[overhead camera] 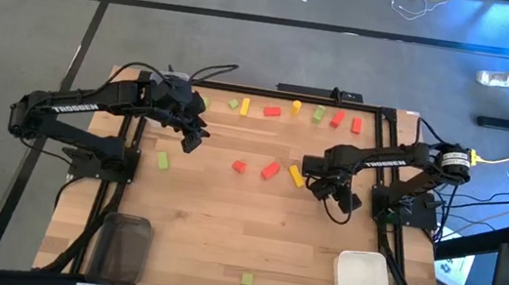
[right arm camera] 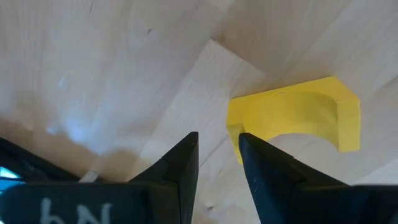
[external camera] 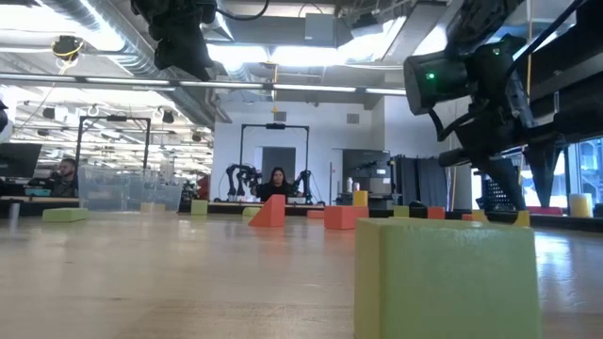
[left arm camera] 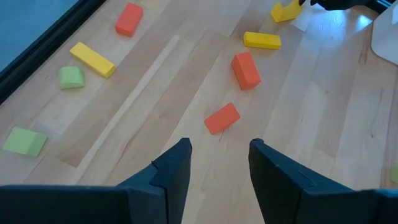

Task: Sort & place blocks by color
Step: Put the yellow block into the transparent bin

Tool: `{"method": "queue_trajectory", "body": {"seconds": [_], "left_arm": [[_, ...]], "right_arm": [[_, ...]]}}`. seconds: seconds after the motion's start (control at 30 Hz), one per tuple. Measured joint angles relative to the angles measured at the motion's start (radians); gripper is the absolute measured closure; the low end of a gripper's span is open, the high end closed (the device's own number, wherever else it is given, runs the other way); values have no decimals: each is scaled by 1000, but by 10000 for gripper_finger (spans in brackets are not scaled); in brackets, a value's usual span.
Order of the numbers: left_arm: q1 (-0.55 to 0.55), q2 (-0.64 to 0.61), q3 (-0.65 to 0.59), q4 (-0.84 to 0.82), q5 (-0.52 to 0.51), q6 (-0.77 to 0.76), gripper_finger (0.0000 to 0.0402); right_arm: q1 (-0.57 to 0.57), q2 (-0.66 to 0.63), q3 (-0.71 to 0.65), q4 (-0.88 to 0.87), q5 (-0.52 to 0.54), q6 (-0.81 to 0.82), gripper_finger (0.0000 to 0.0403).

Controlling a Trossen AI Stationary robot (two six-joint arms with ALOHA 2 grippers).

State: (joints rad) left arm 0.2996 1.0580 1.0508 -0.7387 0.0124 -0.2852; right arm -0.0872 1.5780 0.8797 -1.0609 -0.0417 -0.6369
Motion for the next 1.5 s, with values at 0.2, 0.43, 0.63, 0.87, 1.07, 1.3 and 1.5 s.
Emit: {"method": "queue_trajectory", "body": {"seconds": [0.2,0.43,0.63,0.87,1.07,1.3,1.5], "left_arm": [[0,0,0,0,0,-1,252],[0,0,0,0,0,-1,252],[0,0,0,0,0,-2,252],[0,0,0,0,0,-4,252],[0,0,0,0,0,-23,252],[0,0,0,0,0,-23,252],[0,0,0,0,0,-23,252]], "right_arm": [[0,1,15,11,2,0,276],[0,1,15,18,0,0,276],[0,1,18,13,-1,3,276],[0,0,76,-8,-4,3,277],[0,0,58,12,-17,0,277],[0,-3,11,93,-35,0,277],[0,-2,10,108,-31,0,277]]}}
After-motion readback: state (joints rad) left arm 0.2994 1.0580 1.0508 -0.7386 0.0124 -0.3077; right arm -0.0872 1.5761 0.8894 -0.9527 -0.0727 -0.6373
